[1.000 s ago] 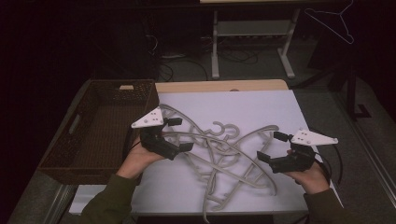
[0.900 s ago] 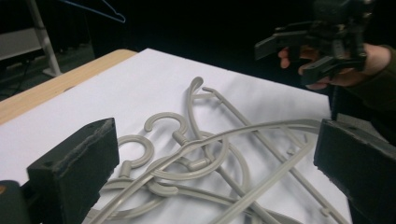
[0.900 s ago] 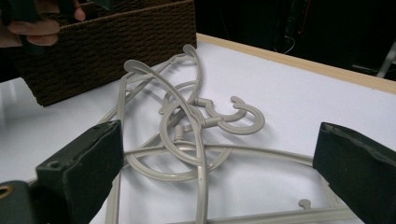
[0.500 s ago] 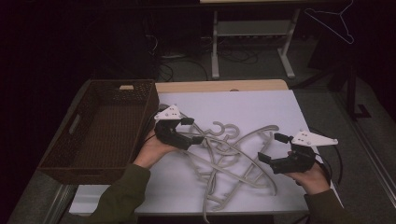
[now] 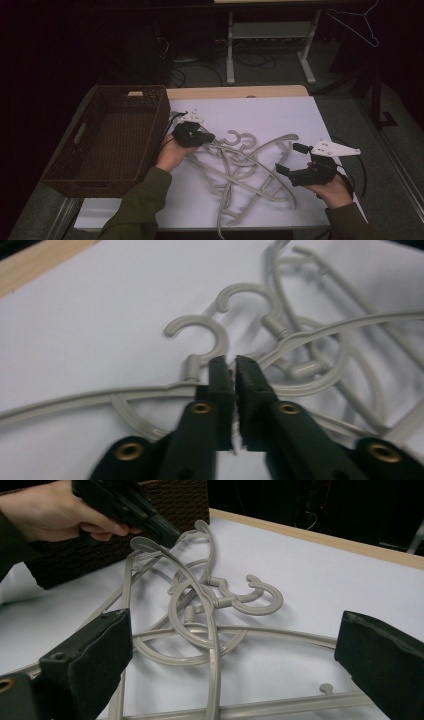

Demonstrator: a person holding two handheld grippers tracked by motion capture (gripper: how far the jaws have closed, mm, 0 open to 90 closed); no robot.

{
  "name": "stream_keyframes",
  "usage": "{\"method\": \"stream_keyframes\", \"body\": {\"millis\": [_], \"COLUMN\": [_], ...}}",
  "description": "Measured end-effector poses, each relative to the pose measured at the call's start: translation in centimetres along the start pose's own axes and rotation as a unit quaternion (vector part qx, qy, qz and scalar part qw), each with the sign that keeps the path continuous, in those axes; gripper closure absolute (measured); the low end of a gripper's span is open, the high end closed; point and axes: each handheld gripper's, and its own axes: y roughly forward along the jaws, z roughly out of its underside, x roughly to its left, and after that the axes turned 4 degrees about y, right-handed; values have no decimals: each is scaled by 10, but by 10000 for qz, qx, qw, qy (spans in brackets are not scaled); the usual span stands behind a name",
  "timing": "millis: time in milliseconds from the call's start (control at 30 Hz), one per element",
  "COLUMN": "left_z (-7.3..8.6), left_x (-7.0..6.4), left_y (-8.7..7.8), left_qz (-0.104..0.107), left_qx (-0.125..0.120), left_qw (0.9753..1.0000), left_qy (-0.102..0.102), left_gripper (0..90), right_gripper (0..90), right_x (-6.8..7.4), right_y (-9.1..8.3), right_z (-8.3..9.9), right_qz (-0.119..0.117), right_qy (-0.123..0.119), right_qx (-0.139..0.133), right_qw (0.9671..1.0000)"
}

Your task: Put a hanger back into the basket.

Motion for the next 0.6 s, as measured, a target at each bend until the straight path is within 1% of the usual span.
{"method": "stream_keyframes", "body": {"millis": [33, 67, 100, 133, 200, 233, 267, 300, 333, 367, 400, 433, 467, 500, 533, 567, 600], "left_z": [0, 0, -1, -1, -1, 0, 0, 1, 1, 1, 1, 2, 2, 2, 2, 3, 3], "left_x": [1, 1, 4, 7, 10, 12, 12, 13, 13, 14, 14, 15, 15, 15, 16, 17, 17], "left_y": [3, 3, 6, 9, 14, 16, 19, 20, 22, 23, 24, 25, 26, 27, 27, 28, 28], "left_qz": [-25, -25, -73, -108, -142, -160, -158, -160, -159, -161, -166, -162, -158, -155, -159, -149, -151], "left_qx": [15, 15, 127, 163, 268, 320, 352, 439, 479, 536, 542, 589, 578, 640, 681, 725, 748], "left_qw": [10000, 10000, 9999, 9998, 9995, 9993, 9991, 9988, 9986, 9983, 9982, 9980, 9979, 9976, 9973, 9971, 9969], "left_qy": [-69, -69, -11, -15, -99, -103, -177, -162, -174, -171, -194, -190, -245, -219, -216, -177, -213], "left_gripper": [900, 900, 900, 900, 900, 900, 900, 900, 900, 900, 900, 900, 900, 900, 900, 900, 900], "right_gripper": [14, 14, 15, 15, 23, 50, 67, 77, 152, 152, 163, 197, 256, 327, 410, 565, 565], "right_x": [0, 0, 0, 0, 0, 0, 0, 0, -1, -1, -1, 0, 1, 2, 4, 7, 7], "right_y": [0, 0, 0, 1, 1, 2, 3, 6, 10, 10, 13, 17, 20, 22, 24, 28, 28], "right_z": [0, 0, 0, 0, 1, 1, 2, 4, 6, 6, 7, 8, 9, 9, 9, 8, 8], "right_qz": [-3, -3, -5, -10, 0, 11, 45, 66, 100, 100, 88, 79, 88, 83, 89, -56, -56], "right_qy": [-4, -4, -4, -14, -5, -4, -40, -56, -32, -32, -20, -27, -36, -99, -123, -150, -150], "right_qx": [3, 3, 3, 11, 66, 139, 235, 341, 566, 566, 702, 815, 943, 1059, 1133, 1324, 1324], "right_qw": [10000, 10000, 10000, 10000, 10000, 9999, 9997, 9994, 9983, 9983, 9975, 9966, 9955, 9943, 9934, 9911, 9911]}}
